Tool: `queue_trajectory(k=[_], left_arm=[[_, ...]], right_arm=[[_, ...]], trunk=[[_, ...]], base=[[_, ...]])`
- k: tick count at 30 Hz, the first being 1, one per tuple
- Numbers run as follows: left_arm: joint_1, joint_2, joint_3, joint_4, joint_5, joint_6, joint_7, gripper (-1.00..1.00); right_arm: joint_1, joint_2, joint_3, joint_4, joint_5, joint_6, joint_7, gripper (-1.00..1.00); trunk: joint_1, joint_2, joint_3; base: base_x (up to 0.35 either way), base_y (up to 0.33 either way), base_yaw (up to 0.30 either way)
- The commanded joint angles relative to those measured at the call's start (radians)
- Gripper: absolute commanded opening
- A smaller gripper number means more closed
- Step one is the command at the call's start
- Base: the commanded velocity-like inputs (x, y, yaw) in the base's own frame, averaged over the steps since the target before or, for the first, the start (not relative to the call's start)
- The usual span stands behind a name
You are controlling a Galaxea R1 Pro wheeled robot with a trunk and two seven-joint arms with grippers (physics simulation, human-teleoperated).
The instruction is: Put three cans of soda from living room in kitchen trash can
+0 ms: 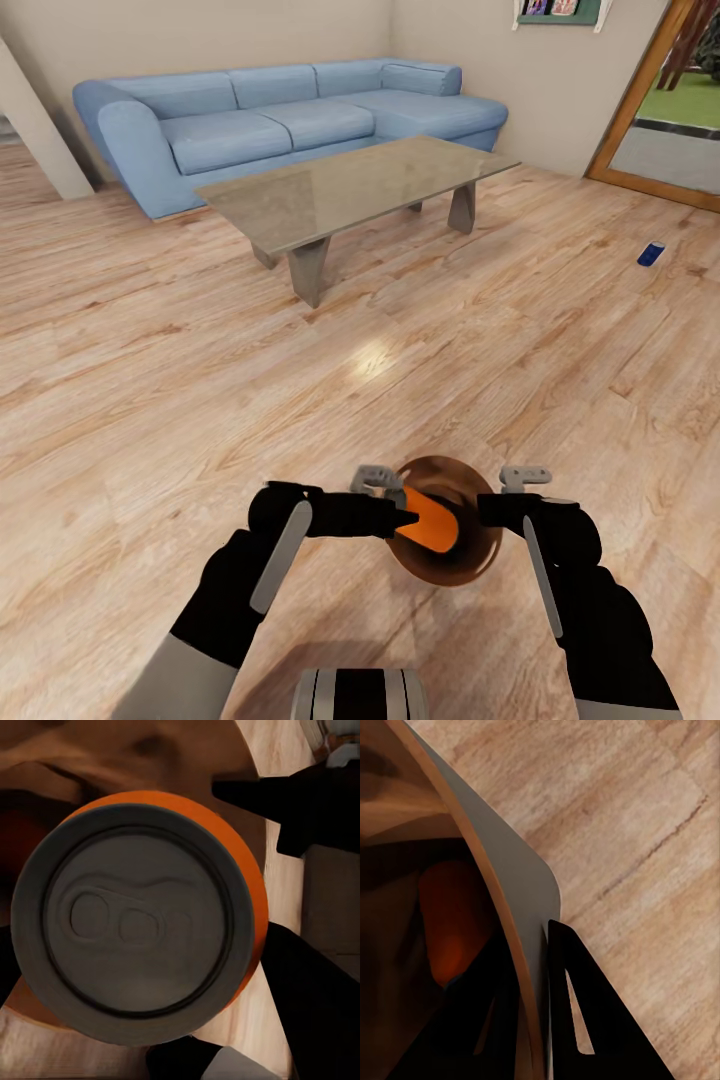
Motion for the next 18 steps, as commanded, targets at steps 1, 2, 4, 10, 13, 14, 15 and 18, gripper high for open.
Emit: queue_trajectory(k=[1, 2, 4, 10, 13, 14, 15, 18], left_arm=[[0.000, 0.000, -0.011, 0.001, -0.003, -0.001, 0.000, -1.00], [0.000, 0.000, -0.018, 0.001, -0.003, -0.002, 0.001, -1.00], [-0.001, 0.000, -0.026, 0.004, -0.003, -0.002, 0.001, -1.00], [-0.002, 0.000, -0.031, 0.019, -0.006, -0.003, 0.014, -1.00], [-0.002, 0.000, -0.031, 0.022, -0.002, -0.004, 0.091, -1.00], [-0.003, 0.000, -0.031, 0.023, 0.000, -0.004, 0.130, -1.00], [-0.009, 0.000, -0.031, 0.023, 0.002, -0.004, 0.145, -1.00], [-0.027, 0.000, -0.034, 0.024, 0.005, -0.004, 0.159, -1.00]], right_arm=[[0.000, 0.000, 0.000, 0.000, -0.013, 0.000, 0.004, -1.00], [-0.001, 0.000, 0.000, 0.000, -0.013, 0.000, 0.004, -1.00], [-0.001, 0.000, 0.000, 0.000, -0.013, 0.000, 0.004, -1.00], [-0.001, 0.000, 0.000, 0.000, -0.013, 0.000, 0.004, -1.00], [0.000, 0.000, 0.000, 0.000, -0.013, 0.000, 0.004, -1.00], [-0.001, 0.000, 0.000, 0.000, -0.013, 0.000, 0.004, -1.00], [0.000, 0.000, 0.000, 0.000, -0.013, 0.000, 0.004, -1.00], [0.000, 0.000, 0.000, 0.000, -0.013, 0.000, 0.004, -1.00]], trunk=[[0.000, 0.000, 0.000], [0.000, 0.000, 0.000], [0.000, 0.000, 0.000], [0.000, 0.000, 0.000], [0.000, 0.000, 0.000], [0.000, 0.000, 0.000], [0.000, 0.000, 0.000], [0.000, 0.000, 0.000]], base=[[0.000, 0.000, 0.000], [0.000, 0.000, 0.000], [0.000, 0.000, 0.000], [0.000, 0.000, 0.000], [0.000, 0.000, 0.000], [0.000, 0.000, 0.000], [0.000, 0.000, 0.000], [0.000, 0.000, 0.000]])
